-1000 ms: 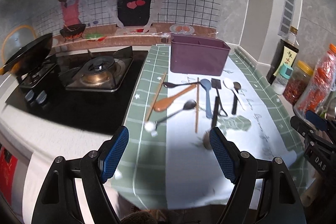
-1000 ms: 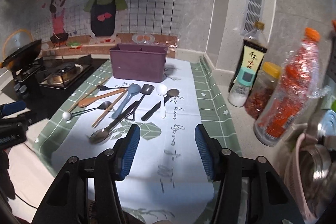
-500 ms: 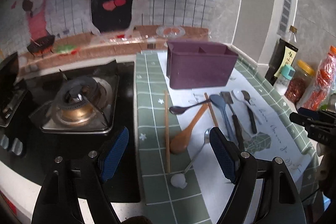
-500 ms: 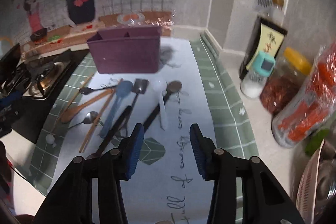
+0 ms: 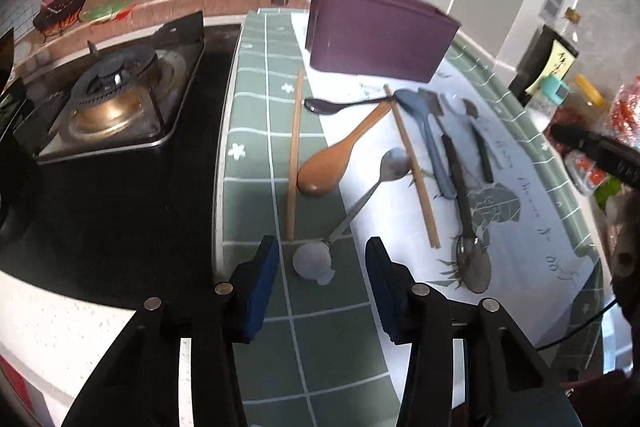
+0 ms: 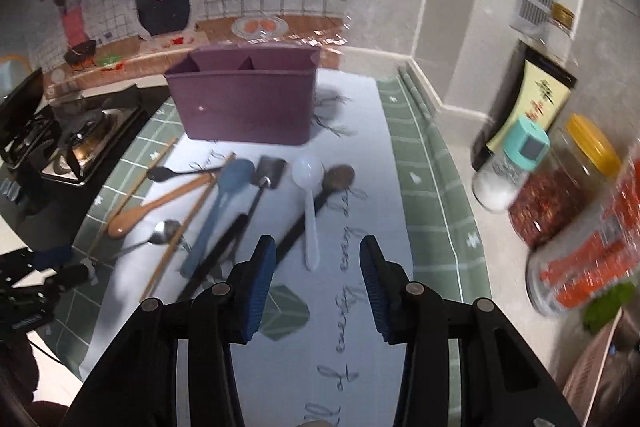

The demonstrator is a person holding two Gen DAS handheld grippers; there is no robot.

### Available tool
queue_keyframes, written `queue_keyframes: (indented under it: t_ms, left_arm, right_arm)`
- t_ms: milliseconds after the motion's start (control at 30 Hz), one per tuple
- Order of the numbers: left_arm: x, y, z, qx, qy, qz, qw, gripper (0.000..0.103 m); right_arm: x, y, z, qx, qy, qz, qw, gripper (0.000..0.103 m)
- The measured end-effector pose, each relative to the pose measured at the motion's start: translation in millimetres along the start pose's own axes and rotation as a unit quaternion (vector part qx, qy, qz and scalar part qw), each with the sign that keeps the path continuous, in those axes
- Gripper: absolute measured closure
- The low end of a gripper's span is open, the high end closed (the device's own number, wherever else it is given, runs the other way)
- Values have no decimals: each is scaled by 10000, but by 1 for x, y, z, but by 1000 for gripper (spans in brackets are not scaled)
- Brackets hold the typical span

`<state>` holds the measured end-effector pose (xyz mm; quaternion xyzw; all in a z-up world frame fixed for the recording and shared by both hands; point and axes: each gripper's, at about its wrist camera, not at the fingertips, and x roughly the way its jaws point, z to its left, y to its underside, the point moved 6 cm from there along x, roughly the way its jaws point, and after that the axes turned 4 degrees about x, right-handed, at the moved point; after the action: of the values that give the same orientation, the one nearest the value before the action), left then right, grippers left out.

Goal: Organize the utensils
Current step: 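Move the left tool to the white-ball spoon while the right tool approaches the blue rice paddle, then grasp the white-ball spoon with the left tool while the right tool grasps the blue rice paddle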

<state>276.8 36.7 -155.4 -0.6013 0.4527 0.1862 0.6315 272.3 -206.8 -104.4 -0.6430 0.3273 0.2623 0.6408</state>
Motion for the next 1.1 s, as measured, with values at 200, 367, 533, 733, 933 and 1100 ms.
queue_keyframes:
  t_ms: [200, 367, 533, 733, 933, 1100]
  left_arm:
    - [14, -1, -3, -129, -256, 233, 9993, 60]
    - [21, -1, 4, -407, -269, 353, 9982, 71]
    - [21, 0, 3, -469, -242, 321, 9981, 79]
    - [-21, -31, -1, -364, -478, -336, 9976, 81]
    - [-48, -66, -4, -317, -712, -710, 9944, 81]
    - [-67, -78, -5, -291, -843, -939, 9916, 81]
  right_arm:
    - [11, -12, -2, -103, -236, -130, 9996, 63]
    - [23, -12, 1, -50, -413, -44, 9991, 63]
    - [31, -12, 3, -66, -483, -2, 9988, 63]
    - [41, -26, 10, 125, -872, 9, 9961, 62]
    - [80, -40, 40, 438, -1470, 529, 9868, 62]
    - [111, -32, 68, 547, -1610, 1057, 9798, 69]
